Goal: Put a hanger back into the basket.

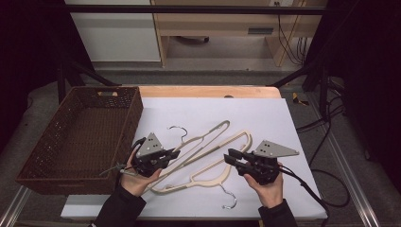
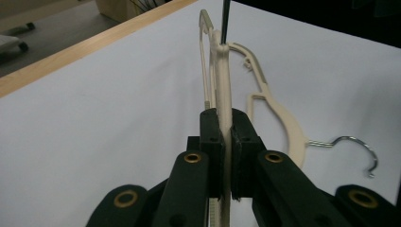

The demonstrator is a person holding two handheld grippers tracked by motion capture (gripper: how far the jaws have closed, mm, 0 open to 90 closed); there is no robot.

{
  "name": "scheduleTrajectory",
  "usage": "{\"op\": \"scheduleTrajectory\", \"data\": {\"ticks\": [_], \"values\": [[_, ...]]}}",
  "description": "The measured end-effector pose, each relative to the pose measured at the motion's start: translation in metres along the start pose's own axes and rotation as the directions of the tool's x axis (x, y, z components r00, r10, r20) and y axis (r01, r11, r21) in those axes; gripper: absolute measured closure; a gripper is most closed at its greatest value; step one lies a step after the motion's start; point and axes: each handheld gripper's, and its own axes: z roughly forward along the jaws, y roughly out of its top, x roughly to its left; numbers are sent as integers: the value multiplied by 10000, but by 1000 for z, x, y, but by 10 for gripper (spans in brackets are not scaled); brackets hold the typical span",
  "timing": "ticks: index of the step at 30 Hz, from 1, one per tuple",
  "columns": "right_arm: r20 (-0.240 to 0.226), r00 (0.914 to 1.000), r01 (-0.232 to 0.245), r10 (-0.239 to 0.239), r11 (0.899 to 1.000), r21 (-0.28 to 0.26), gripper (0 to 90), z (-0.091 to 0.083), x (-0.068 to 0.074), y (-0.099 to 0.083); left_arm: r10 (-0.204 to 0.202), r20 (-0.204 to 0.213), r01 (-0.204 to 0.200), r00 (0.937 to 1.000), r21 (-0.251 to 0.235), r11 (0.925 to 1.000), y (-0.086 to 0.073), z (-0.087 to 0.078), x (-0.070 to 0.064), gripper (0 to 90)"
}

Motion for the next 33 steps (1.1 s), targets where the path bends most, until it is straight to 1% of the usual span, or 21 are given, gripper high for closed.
{"op": "scheduleTrajectory", "data": {"ticks": [3,5,8,10,12,15,17,21,22,26,28,33], "values": [[-415,9987,283,-290,9995,-159,832,5,10,8,73,304,-76,9995,102,9999,1,2,-10,860],[-713,9965,431,-447,9988,-239,893,8,17,13,280,385,-289,9989,212,9994,3,6,-19,859],[-1017,9932,539,-571,9980,-334,900,12,25,19,516,598,-538,9969,362,9979,4,11,-31,860],[-1082,9919,624,-665,9972,-416,900,14,29,21,670,706,-702,9953,441,9966,5,13,-37,859],[-1189,9911,539,-605,9969,-576,900,15,30,22,779,798,-819,9938,479,9955,5,15,-42,860],[-1216,9906,564,-631,9968,-575,900,16,32,22,868,880,-917,9923,531,9944,5,16,-46,860],[-1287,9899,517,-591,9968,-604,900,15,32,22,870,927,-926,9919,584,9940,5,17,-47,859],[-1188,9909,565,-637,9964,-633,900,13,32,23,921,938,-977,9913,566,9936,5,17,-48,860],[-1260,9902,520,-599,9965,-654,900,12,33,23,928,955,-983,9911,546,9937,5,17,-49,860],[-1144,9912,585,-660,9960,-677,900,11,33,24,987,1062,-1055,9894,608,9926,5,18,-52,860],[-967,9928,652,-711,9958,-637,900,11,32,24,989,1110,-1063,9889,629,9923,5,19,-53,860],[-963,9926,684,-737,9960,-572,900,11,32,23,1036,1079,-1106,9887,613,9920,5,18,-53,860]]}}
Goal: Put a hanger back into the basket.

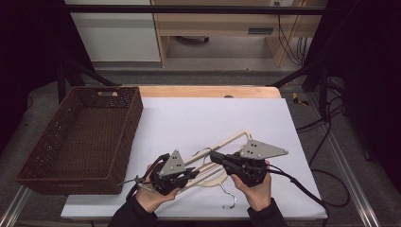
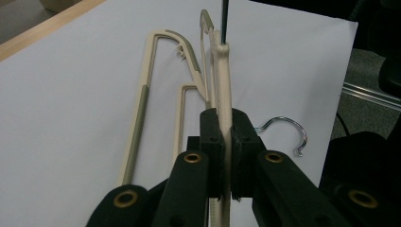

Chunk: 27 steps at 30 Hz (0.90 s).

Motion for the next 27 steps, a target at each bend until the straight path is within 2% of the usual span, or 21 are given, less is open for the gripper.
{"op": "scheduleTrajectory", "data": {"ticks": [3,6,9,13,17,22,27], "values": [[73,10000,22,-22,10000,-8,898,-3,-1,0,-142,-131,141,9998,-99,9999,0,-5,4,859],[353,9991,-245,247,9997,-48,798,-9,-8,-3,-332,-344,321,9989,-328,9989,1,-14,9,860],[891,9948,-506,494,9986,117,712,-14,-20,-11,-503,-551,473,9972,-547,9974,2,-25,15,860],[1580,9848,-767,720,9968,238,607,-23,-34,-25,-734,-821,656,9939,-940,9934,6,-41,22,860],[2254,9711,-827,785,9965,90,442,-35,-44,-37,-820,-1095,668,9906,-1362,9884,12,-62,28,860],[2900,9529,-957,892,9954,84,279,-46,-51,-49,-756,-1450,537,9865,-1498,9873,25,-89,38,860],[3029,9497,-959,793,9946,401,183,-49,-56,-57,-636,-1767,345,9822,-1629,9860,39,-122,54,859]]}}
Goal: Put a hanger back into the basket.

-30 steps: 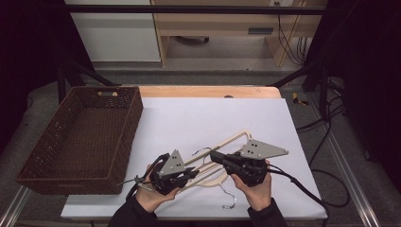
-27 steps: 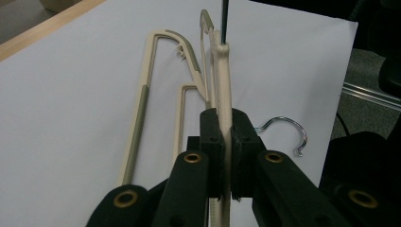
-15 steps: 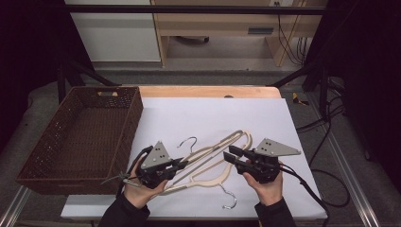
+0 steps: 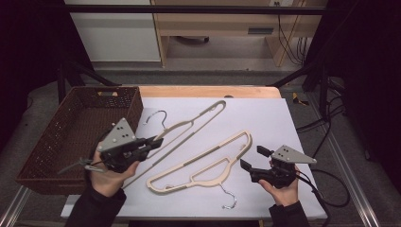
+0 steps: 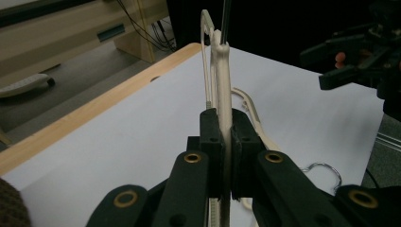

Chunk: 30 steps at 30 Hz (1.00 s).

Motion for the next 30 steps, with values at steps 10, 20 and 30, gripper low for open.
{"op": "scheduleTrajectory", "data": {"ticks": [10,20,30], "values": [[389,9992,120,-122,9999,66,97,-8,-6,-6,-228,-837,212,9962,-205,9996,6,-40,59,859],[669,9977,132,-130,9999,-29,75,-13,-11,-10,-772,-1868,776,9794,-48,9970,-18,-67,122,859],[745,9971,146,-145,9999,1,72,-16,-13,-11,-802,-2459,998,9660,685,9926,-47,-86,159,858]]}}
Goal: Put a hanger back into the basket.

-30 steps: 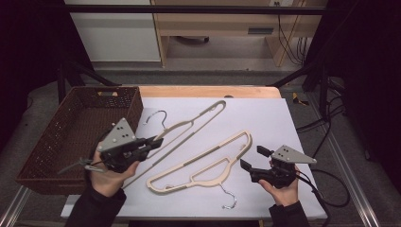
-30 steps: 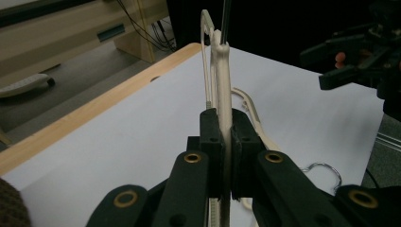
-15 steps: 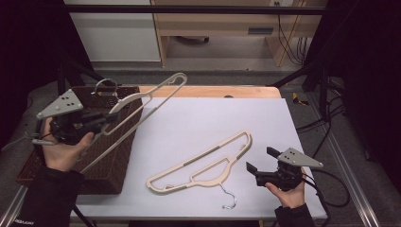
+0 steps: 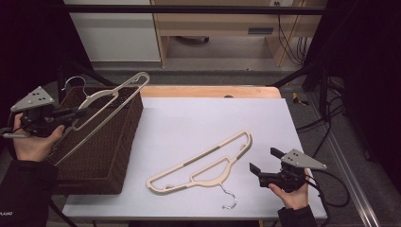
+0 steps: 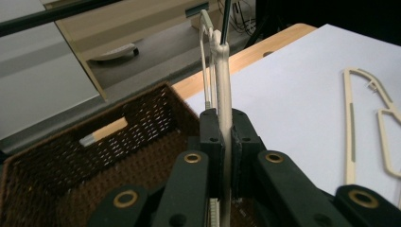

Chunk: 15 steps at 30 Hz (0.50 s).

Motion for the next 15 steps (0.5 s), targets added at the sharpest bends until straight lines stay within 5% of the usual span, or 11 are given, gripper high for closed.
{"op": "scheduleTrajectory", "data": {"ticks": [9,15], "values": [[-54,10000,9,-8,10000,81,67,0,-2,-2,-678,-739,709,9950,404,9967,-28,0,36,858],[-43,10000,3,-3,10000,95,66,0,-2,-2,-508,-863,552,9950,497,9972,-27,4,39,857]]}}
